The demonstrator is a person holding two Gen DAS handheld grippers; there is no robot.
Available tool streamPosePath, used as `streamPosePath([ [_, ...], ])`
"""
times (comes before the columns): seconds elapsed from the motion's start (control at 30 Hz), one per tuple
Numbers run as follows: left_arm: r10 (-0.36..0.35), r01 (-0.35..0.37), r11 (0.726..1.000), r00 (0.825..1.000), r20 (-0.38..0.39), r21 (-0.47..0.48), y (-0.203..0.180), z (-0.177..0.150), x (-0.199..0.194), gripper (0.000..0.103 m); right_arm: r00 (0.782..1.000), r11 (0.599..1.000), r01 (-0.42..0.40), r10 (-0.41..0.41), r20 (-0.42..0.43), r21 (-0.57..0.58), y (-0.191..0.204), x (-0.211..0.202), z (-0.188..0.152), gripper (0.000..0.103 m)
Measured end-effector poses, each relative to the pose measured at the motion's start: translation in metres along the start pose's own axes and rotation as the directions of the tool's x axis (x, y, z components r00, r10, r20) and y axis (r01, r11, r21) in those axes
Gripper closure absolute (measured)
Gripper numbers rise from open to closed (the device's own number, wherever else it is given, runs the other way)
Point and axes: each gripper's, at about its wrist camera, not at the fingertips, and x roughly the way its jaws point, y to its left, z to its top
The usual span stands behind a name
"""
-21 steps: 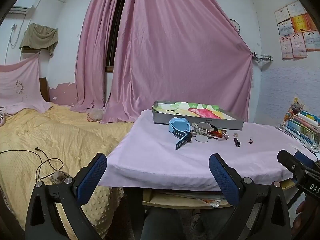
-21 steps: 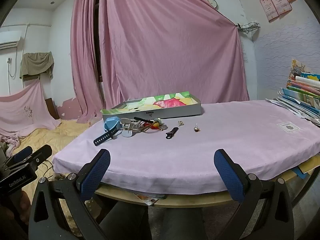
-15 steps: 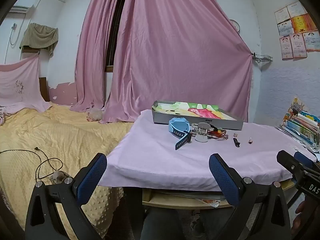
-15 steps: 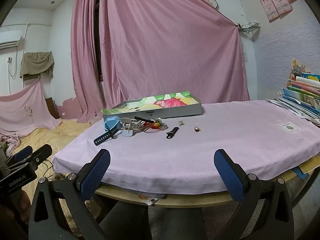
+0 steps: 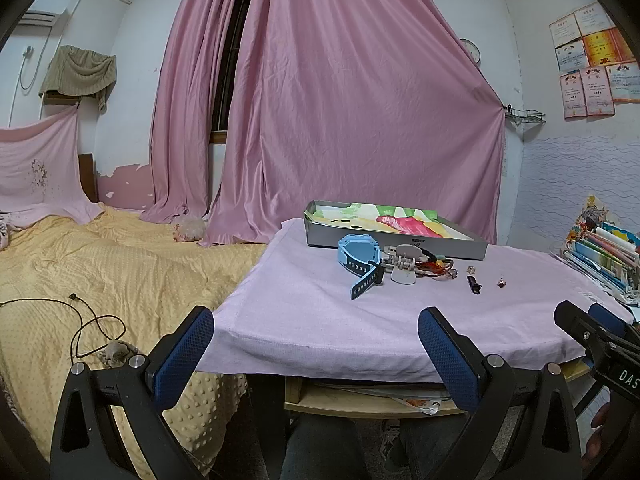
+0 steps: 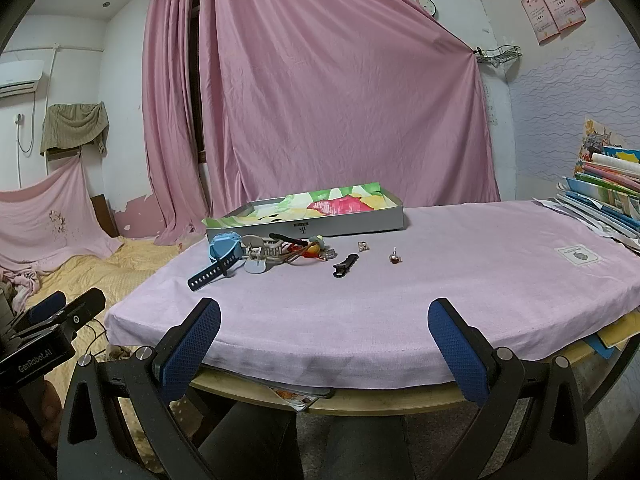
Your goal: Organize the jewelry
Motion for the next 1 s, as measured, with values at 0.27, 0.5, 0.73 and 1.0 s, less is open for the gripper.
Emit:
streamPosePath([
  [0.27, -0.002, 0.002, 1.0, 1.0, -0.001, -0.001, 0.0007, 0.0005, 0.0004, 0.0, 1.0, 1.0, 0.001, -0.001, -0.001, 0.0, 0.0001, 0.0009, -0.0002, 0.001],
  [0.5, -0.003, 0.003, 1.0, 1.0, -0.001, -0.001, 0.0007, 0.0005, 0.0004, 0.0, 1.0, 1.0, 0.0, 0.0, -0.001, 0.0, 0.0002, 0.0006, -0.0002, 0.001],
  [0.73, -0.002, 0.002, 1.0, 1.0, -0.001, -0.001, 0.0006, 0.0005, 0.0004, 0.0, 1.0, 1.0, 0.0, 0.0, 0.0, 0.0, 0.0002, 0.0012, -0.0007, 0.001],
  [1.0, -0.003, 0.003, 1.0, 1.0, -0.002, -0.001, 0.0007, 0.0006, 0.0005, 0.0, 1.0, 1.0, 0.0, 0.0, -0.002, 0.001, 0.0008, 0.0014, -0.0022, 0.001],
])
